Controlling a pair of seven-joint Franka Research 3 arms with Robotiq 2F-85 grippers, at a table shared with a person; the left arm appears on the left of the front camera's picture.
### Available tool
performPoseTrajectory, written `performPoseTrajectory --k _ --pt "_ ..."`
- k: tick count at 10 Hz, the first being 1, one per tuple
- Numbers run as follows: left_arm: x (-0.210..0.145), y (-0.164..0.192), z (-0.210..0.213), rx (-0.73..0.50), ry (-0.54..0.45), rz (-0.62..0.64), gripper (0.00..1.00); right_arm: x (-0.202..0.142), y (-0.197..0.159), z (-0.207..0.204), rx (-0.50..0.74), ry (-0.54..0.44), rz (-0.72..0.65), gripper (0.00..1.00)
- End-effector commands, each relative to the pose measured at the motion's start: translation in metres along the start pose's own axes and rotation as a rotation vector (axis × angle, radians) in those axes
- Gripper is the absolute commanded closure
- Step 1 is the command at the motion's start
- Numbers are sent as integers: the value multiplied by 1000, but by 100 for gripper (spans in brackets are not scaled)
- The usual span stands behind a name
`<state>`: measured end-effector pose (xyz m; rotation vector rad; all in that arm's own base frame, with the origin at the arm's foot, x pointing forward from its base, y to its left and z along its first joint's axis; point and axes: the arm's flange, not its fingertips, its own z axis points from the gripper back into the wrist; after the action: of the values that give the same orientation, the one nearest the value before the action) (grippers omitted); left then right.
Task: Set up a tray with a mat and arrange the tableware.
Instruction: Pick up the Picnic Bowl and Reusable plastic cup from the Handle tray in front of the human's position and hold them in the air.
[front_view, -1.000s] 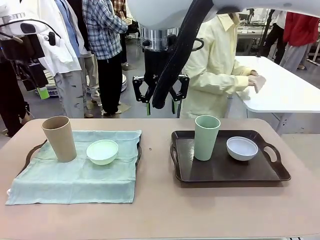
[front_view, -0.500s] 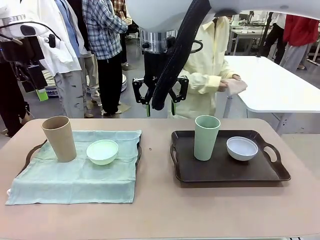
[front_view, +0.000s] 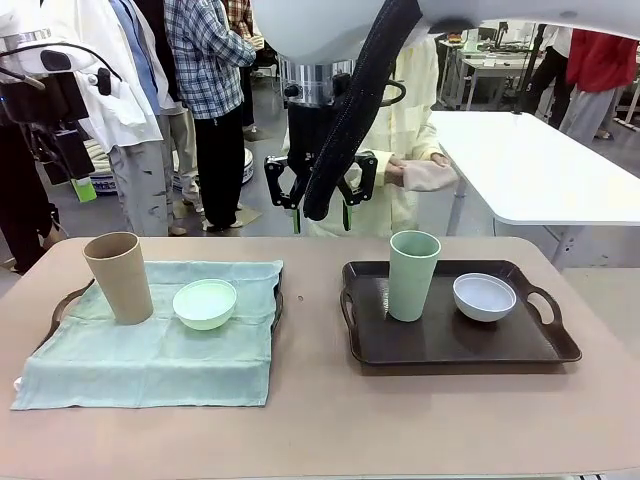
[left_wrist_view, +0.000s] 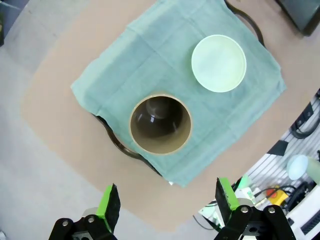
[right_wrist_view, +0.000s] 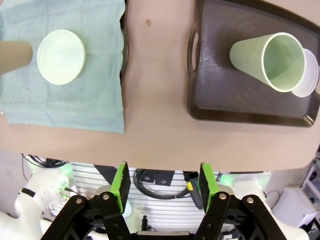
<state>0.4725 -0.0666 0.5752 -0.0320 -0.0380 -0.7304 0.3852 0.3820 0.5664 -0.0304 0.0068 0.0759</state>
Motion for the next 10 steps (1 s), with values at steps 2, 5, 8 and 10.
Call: performPoseTrajectory --k 2,5,8,10 --pt "-5 -2 0 12 7 -25 0 -1 0 -1 2 5 -9 28" --pt "0 0 0 0 0 0 0 -1 0 -1 2 5 -9 28" --pt "1 -37 -13 -97 -40 80 0 8 -55 0 114 -31 28 28" --pt "5 -40 -17 -182 -60 141 0 10 -117 11 224 -24 6 28"
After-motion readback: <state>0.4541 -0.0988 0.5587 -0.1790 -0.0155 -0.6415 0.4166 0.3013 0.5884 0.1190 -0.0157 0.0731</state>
